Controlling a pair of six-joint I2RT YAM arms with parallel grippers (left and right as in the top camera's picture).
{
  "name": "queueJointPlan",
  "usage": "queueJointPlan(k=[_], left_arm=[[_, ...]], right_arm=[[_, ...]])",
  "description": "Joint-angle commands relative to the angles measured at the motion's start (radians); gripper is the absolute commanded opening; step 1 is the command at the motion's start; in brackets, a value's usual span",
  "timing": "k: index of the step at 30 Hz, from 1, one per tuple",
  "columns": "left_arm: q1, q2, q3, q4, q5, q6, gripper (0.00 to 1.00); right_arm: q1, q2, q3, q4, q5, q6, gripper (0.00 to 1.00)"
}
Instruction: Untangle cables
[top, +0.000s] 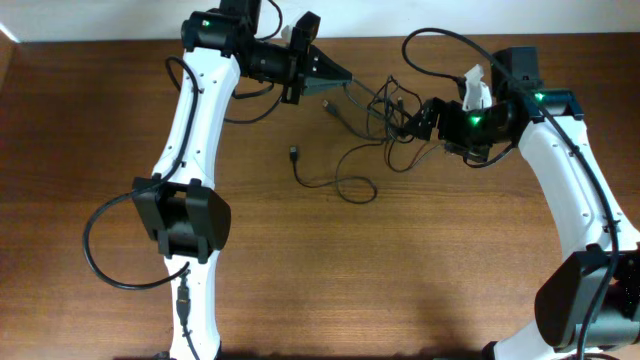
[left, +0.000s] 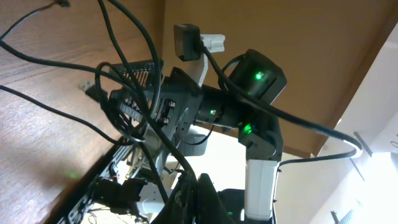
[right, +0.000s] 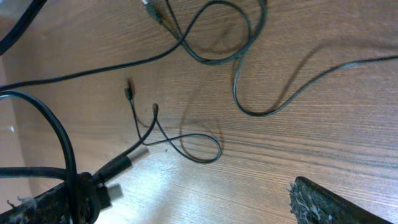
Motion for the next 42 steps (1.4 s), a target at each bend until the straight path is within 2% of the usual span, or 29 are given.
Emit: queueJointPlan(k=[1, 2, 4, 6, 8, 13, 17, 20, 24, 27, 31, 32, 34, 35, 39, 42], left_arm=[[0.107, -0.055, 0.029, 0.013, 0.190, -0.013, 0.00], [0.104, -0.055, 0.029, 0.013, 0.190, -0.018, 0.00], [0.102, -0.055, 0.029, 0.013, 0.190, -0.054, 0.00], [0.102, -0.055, 0.029, 0.013, 0.190, -0.114, 0.00], [0.105, -0.055, 0.029, 0.014, 0.190, -0.123, 0.00], [0.120, -0.055, 0.029, 0.014, 0.190, -0.155, 0.00], [0.143, -0.055, 0.029, 0.016, 0.190, -0.160, 0.01], [0.157, -0.055, 0.029, 0.034, 0.178, -0.131, 0.00], [0.158, -0.055, 0.029, 0.039, 0.038, -0.010, 0.00], [0.143, -0.055, 0.029, -0.030, -0.164, 0.061, 0.05], [0.115, -0.055, 0.029, -0.107, -0.412, 0.089, 0.07], [0.108, -0.055, 0.029, -0.115, -0.459, 0.090, 0.11], [0.084, -0.055, 0.029, -0.138, -0.568, 0.090, 0.26], [0.071, -0.055, 0.029, -0.146, -0.601, 0.094, 0.31], [0.014, -0.055, 0.029, -0.148, -0.697, 0.130, 0.42], [-0.029, -0.055, 0.029, -0.170, -0.801, 0.130, 0.43]], right_arm=[[-0.057, 0.043, -0.050, -0.032, 0.164, -0.036, 0.99], [-0.057, 0.043, -0.050, -0.028, 0.056, -0.115, 0.98], [-0.057, 0.043, -0.050, -0.029, 0.023, -0.147, 0.98], [-0.057, 0.043, -0.050, -0.033, 0.126, -0.128, 0.98], [-0.058, 0.043, -0.050, -0.042, 0.242, -0.069, 0.98], [-0.058, 0.043, -0.050, -0.060, 0.378, -0.016, 0.98], [-0.058, 0.043, -0.050, -0.062, 0.392, 0.005, 0.98], [-0.058, 0.043, -0.050, -0.063, 0.312, 0.004, 0.98], [-0.058, 0.043, -0.050, -0.059, 0.207, 0.000, 0.98], [-0.057, 0.043, -0.050, -0.060, 0.186, 0.000, 0.98], [-0.058, 0.043, -0.050, -0.061, 0.154, -0.013, 0.98], [-0.057, 0.043, -0.050, -0.061, 0.122, -0.033, 0.98], [-0.057, 0.043, -0.050, -0.059, 0.081, -0.041, 0.98], [-0.057, 0.043, -0.050, -0.058, 0.077, -0.041, 0.98], [-0.057, 0.043, -0.050, -0.059, 0.077, -0.041, 0.98], [-0.058, 0.043, -0.050, -0.058, 0.079, -0.041, 0.98]])
